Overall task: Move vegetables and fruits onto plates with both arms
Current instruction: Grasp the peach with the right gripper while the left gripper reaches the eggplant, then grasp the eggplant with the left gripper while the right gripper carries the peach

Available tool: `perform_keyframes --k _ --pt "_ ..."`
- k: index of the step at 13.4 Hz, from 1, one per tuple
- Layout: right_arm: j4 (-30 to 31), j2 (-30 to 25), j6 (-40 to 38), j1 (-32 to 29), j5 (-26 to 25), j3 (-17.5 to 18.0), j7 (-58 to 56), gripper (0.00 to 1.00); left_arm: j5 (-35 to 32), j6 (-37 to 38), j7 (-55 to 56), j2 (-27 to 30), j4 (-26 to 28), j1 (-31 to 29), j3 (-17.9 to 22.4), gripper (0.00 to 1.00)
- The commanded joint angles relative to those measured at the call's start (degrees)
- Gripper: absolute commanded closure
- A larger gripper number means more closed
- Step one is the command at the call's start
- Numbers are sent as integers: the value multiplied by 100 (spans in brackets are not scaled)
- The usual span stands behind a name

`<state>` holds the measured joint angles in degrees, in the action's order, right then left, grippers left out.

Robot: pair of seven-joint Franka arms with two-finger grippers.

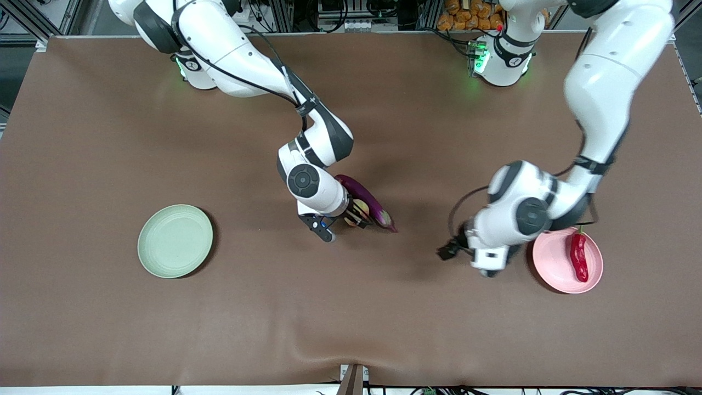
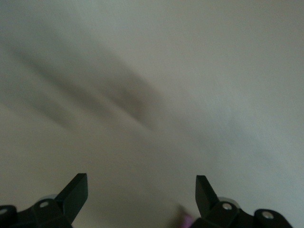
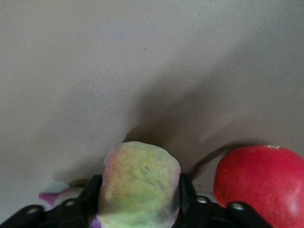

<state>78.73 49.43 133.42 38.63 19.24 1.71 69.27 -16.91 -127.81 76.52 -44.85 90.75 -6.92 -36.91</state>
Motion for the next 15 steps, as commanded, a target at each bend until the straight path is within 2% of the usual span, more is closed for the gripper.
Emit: perform_keyframes --k 1,3,5,7,10,12,13,14,15 --pt "-435 66 -131 -48 71 -66 34 100 65 -532 625 -164 134 313 79 0" --pt "-822 5 -779 -311 107 -57 34 100 47 -1139 924 -252 328 541 105 0" --pt "-1235 -74 -1508 -671 71 -66 -45 100 30 -1220 1267 -296 294 1023 385 0" --pt "-1386 -144 -2089 -1180 71 -57 -709 100 21 -1439 1636 -305 346 1359 580 0" --pt "-1738 -250 -2890 -2208 80 -22 -1939 100 -5 -1431 2103 -244 591 1605 589 0" --pt "-1747 -355 -3294 -2753 71 -39 -2783 100 -14 -1440 2130 -217 742 1649 580 0" --pt "-1747 -399 -3574 -2982 71 -57 -3275 100 -6 -1440 2147 -226 725 1737 589 33" --pt "-1738 -460 -3821 -3149 28 -101 -3749 100 -5 -1440 2182 -235 707 1764 580 62" --pt "-1686 -565 -3910 -3229 -338 -162 -4172 100 -14 -1475 2183 -235 707 1773 580 83"
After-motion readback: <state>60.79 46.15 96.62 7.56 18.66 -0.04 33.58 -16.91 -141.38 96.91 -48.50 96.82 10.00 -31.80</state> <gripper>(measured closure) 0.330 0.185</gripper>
